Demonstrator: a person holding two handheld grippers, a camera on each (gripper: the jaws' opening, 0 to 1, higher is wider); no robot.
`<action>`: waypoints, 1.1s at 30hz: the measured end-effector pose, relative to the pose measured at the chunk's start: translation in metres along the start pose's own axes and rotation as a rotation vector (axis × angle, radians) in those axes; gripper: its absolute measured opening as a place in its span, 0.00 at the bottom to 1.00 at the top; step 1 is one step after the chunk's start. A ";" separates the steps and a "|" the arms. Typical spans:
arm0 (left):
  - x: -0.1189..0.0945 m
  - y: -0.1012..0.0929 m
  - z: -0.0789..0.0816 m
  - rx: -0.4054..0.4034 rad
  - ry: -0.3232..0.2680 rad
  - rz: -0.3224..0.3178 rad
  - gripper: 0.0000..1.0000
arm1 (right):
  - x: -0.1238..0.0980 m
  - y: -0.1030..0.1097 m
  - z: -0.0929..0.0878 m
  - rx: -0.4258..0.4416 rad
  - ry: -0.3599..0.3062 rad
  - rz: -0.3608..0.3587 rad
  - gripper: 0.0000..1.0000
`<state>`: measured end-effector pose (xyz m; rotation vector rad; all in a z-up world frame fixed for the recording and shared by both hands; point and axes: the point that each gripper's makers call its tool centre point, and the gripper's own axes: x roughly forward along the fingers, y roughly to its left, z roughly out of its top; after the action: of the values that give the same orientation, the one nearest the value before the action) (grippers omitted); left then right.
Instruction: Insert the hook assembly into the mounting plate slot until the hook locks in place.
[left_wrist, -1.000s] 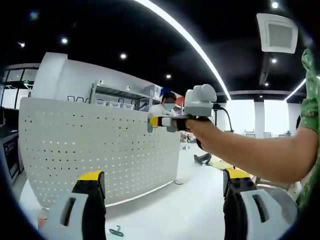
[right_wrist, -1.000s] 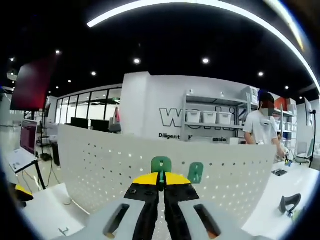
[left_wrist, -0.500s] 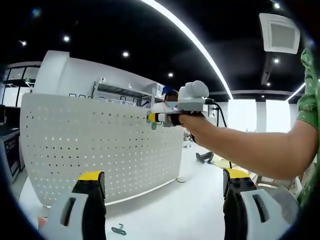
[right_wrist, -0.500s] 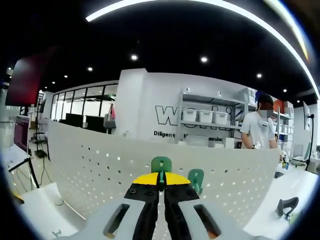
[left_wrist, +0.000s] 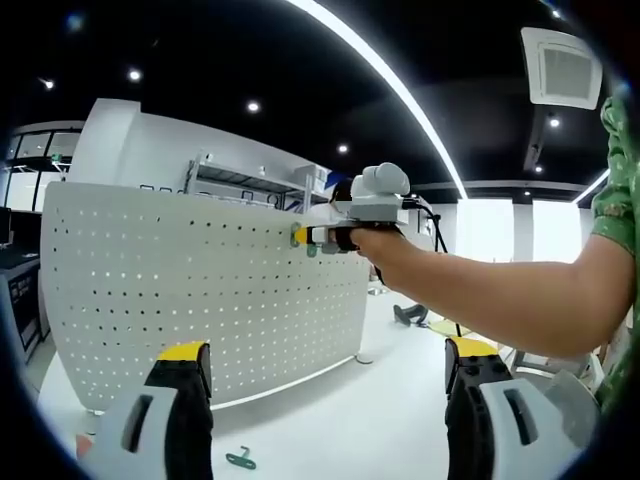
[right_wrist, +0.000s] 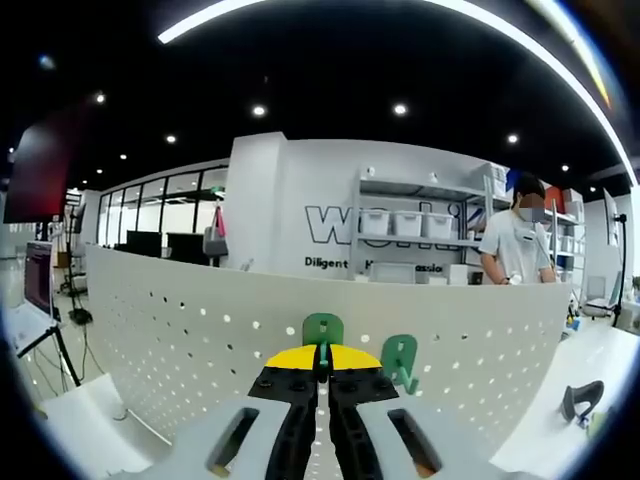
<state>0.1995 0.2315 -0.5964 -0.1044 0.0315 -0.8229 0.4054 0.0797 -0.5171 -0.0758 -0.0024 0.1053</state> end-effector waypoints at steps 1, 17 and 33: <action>0.000 0.000 0.000 0.001 0.000 0.000 0.99 | 0.001 0.000 0.000 0.002 0.001 0.000 0.01; 0.000 0.003 -0.004 -0.006 0.009 0.001 0.98 | 0.006 -0.001 0.001 0.007 -0.001 -0.003 0.01; -0.002 0.004 -0.003 -0.004 0.011 0.003 0.97 | 0.006 -0.002 -0.001 0.001 0.001 -0.007 0.01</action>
<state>0.2006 0.2356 -0.5999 -0.1035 0.0431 -0.8208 0.4119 0.0785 -0.5179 -0.0752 -0.0011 0.0981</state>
